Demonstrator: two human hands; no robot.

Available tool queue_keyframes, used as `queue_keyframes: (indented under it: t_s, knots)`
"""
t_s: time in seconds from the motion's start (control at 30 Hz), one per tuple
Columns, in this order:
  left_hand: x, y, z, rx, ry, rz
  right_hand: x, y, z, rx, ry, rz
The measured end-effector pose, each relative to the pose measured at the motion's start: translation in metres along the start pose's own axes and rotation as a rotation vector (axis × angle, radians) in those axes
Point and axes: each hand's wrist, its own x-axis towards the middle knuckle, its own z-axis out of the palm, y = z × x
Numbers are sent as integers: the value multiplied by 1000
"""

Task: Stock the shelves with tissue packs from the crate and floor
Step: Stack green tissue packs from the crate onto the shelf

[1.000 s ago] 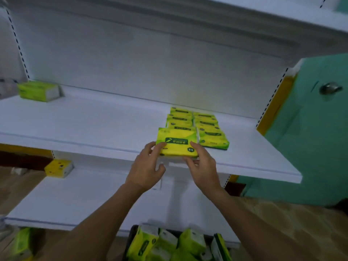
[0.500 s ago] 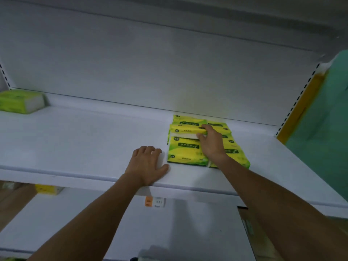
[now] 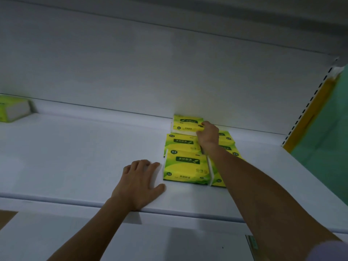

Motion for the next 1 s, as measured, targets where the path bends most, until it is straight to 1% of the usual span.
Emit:
queue_keyframes:
  t_s: [0.17, 0.3, 0.37, 0.43, 0.5, 0.57, 0.63, 0.73, 0.83, 0.93, 1.0]
  knots:
    - [-2, 1, -1, 5, 10, -6, -6, 1, -1, -10, -19, -10]
    - [-6, 6, -8, -9, 7, -3, -25, 2, -16, -40, -5, -65]
    - [-10, 8, -9, -40, 32, 15, -42, 2, -31, -53, -8, -102]
    - [-20, 12, -10, -95, 70, 32, -66, 3, -48, -124, -27, -158]
    - [-41, 16, -9, -66, 113, 48, -94, 6, -64, -199, -45, -215]
    - [-64, 20, -8, -45, 84, 22, -124, 11, -76, -239, -49, -259]
    - [-85, 26, -3, -49, 85, 42, -155, 16, -85, -225, -38, -252]
    - [-112, 35, -7, -39, 3, 16, -202, 22, -92, -190, -3, -250]
    - [-141, 44, -2, -113, 60, 30, -248, 32, -89, -164, 12, -275]
    - [-173, 49, 25, -171, 20, 51, -287, 51, -76, -129, -8, -292]
    - [-197, 54, 51, -177, -41, 50, -310, 69, -62, -112, -64, -242]
